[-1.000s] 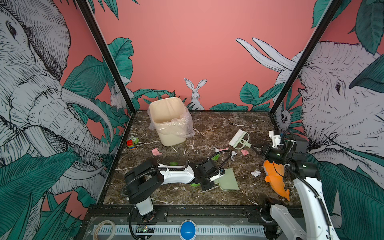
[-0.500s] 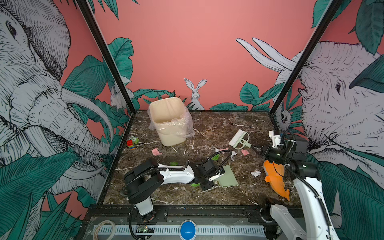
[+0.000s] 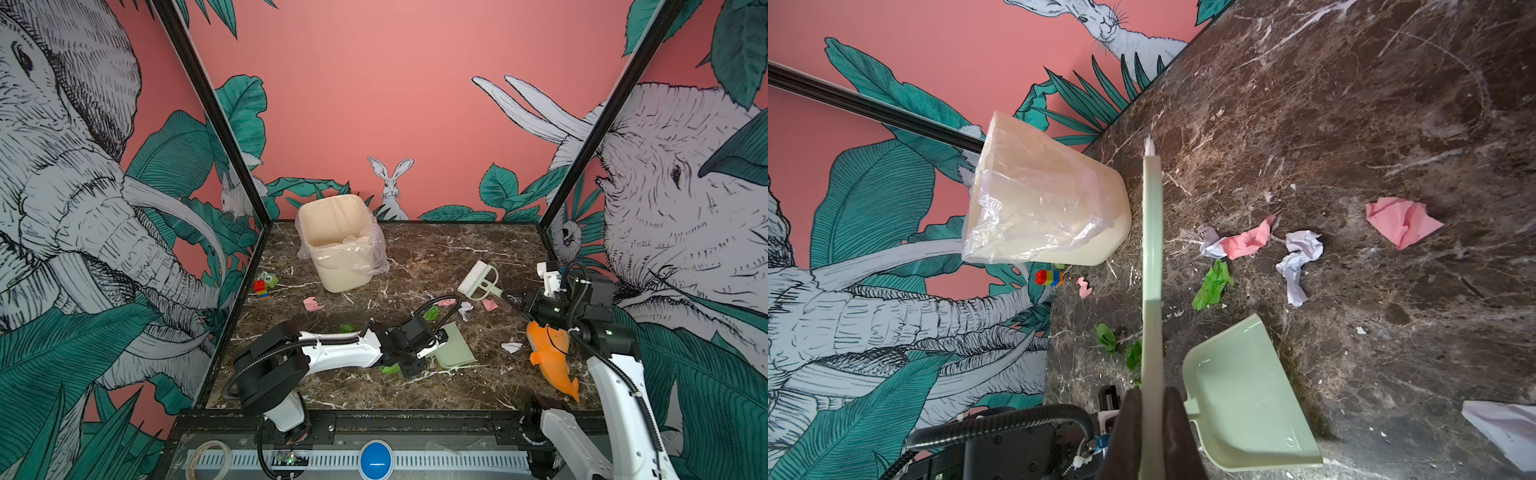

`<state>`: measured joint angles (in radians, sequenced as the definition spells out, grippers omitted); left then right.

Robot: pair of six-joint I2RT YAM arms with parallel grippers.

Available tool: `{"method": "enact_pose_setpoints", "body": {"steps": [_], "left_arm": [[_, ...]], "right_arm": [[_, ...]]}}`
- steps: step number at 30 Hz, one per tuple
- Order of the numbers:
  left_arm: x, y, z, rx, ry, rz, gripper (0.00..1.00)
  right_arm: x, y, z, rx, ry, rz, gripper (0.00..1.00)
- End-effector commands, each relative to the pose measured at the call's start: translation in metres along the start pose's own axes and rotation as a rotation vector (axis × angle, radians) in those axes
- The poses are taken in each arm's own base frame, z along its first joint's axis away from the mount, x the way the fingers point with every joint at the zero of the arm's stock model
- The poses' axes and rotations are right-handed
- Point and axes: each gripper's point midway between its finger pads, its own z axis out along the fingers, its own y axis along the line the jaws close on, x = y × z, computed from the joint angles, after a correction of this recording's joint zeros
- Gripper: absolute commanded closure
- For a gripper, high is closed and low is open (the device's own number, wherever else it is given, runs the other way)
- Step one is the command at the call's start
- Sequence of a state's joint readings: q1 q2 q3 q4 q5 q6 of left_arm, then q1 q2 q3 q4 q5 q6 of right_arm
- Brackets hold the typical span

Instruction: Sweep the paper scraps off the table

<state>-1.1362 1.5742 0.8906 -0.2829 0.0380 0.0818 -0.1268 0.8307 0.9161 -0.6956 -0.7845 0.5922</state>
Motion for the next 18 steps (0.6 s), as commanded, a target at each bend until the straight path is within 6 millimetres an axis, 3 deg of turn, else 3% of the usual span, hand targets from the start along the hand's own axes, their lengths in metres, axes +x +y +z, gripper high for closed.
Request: {"method": "enact_pose_setpoints", "body": {"steps": [1, 8, 18], "left_arm": [[-0.019, 0.006, -0.023, -0.029, -0.061, -0.021, 0.89], [-0.016, 0.008, -0.041, -0.045, -0.050, -0.017, 0.91], [0.000, 0.000, -0.052, -0.003, 0.045, 0.028, 0.94]], "right_arm": [[-0.006, 0.005, -0.005, 0.010, -0.009, -0.044, 1.00], [-0.006, 0.000, -0.011, 0.103, 0.050, -0.092, 1.00], [0.006, -0.027, -0.062, 0.538, 0.283, -0.263, 1.00]]}}
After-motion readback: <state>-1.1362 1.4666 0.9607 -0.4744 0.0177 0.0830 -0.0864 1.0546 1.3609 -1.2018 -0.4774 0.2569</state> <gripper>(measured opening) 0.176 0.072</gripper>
